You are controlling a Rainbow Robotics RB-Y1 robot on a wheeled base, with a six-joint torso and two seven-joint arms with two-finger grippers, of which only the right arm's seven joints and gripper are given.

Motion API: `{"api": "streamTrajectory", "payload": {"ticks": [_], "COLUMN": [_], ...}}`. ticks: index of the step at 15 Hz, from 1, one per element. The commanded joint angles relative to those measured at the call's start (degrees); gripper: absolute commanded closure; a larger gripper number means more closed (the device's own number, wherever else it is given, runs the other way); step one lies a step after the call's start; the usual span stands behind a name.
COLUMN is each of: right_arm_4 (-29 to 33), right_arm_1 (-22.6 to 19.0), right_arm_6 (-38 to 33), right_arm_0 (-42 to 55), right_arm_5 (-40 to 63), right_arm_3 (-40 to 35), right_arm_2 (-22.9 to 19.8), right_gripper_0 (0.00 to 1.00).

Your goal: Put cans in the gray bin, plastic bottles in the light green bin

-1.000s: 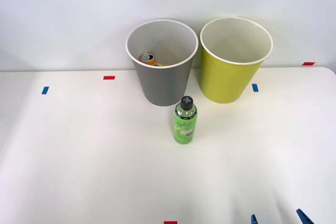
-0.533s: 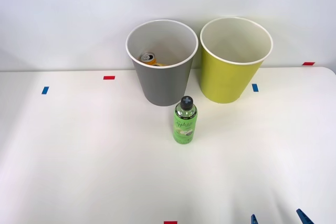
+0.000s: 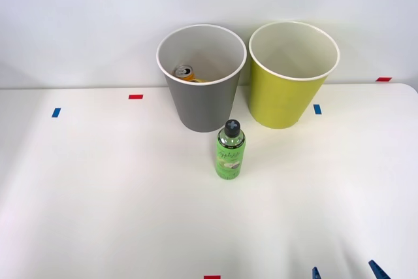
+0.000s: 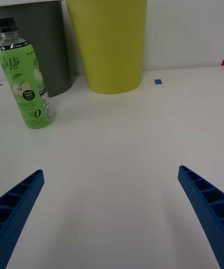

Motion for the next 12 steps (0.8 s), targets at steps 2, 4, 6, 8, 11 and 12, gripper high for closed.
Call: {"api": "streamTrajectory", "payload": {"ticks": [2, 4, 6, 8, 11, 12], "right_arm_4": [0.0, 0.0, 0.0, 0.0, 0.0, 0.0], "right_arm_1": [0.0, 0.0, 0.0, 0.0, 0.0, 0.0], "right_arm_6": [0.0, 0.0, 0.0, 0.0, 0.0, 0.0], "right_arm_0": [0.0, 0.0, 0.0, 0.0, 0.0, 0.0], "right_arm_5": [0.0, 0.0, 0.0, 0.0, 0.0, 0.0], "right_arm_3": [0.0, 0.0, 0.0, 0.0, 0.0, 0.0], "right_arm_2": [0.0, 0.0, 0.0, 0.0, 0.0, 0.0], "right_gripper_0": [0.0, 0.0, 0.0, 0.0, 0.0, 0.0]}}
